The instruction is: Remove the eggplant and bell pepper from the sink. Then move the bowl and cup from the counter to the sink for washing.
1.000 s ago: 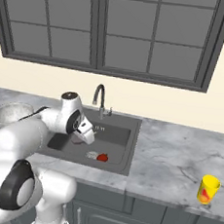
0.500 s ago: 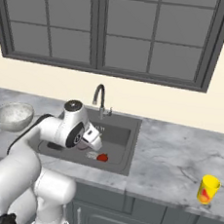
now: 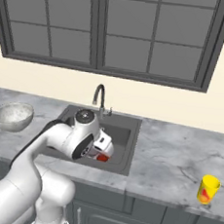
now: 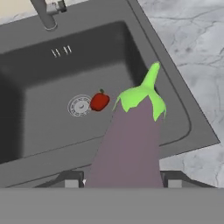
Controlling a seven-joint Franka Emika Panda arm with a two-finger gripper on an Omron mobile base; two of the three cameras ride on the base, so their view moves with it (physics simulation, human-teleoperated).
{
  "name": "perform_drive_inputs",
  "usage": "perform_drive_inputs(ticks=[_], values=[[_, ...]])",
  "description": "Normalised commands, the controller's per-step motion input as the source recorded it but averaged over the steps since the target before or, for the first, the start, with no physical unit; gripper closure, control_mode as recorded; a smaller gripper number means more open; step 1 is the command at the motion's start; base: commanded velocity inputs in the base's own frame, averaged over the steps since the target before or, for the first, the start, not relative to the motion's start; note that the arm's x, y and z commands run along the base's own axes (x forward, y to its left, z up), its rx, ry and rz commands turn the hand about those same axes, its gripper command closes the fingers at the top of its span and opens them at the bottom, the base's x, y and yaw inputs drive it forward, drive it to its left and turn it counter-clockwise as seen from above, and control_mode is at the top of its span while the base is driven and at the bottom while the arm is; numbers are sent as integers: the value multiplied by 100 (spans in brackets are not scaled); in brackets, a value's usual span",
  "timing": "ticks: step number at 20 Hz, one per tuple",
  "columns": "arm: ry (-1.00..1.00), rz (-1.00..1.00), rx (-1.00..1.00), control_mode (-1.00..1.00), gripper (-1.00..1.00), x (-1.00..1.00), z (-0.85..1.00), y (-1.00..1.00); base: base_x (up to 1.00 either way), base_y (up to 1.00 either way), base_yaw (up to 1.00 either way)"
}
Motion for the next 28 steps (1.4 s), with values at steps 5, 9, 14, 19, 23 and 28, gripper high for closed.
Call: perform_drive_inputs(ticks=[5, 9, 14, 19, 23, 28], values=[[0, 7, 0, -100, 100, -1, 19, -45, 0, 0, 0], [0, 2, -2, -100, 100, 2, 13, -45, 0, 0, 0], [0, 1, -4, -100, 100, 12, 10, -42, 0, 0, 0], [1, 0, -5, -100, 100, 18, 6, -41, 0, 0, 0], [6, 0, -6, -100, 100, 19, 3, -43, 0, 0, 0], [9, 0, -5, -100, 100, 19, 0, -44, 0, 0, 0]])
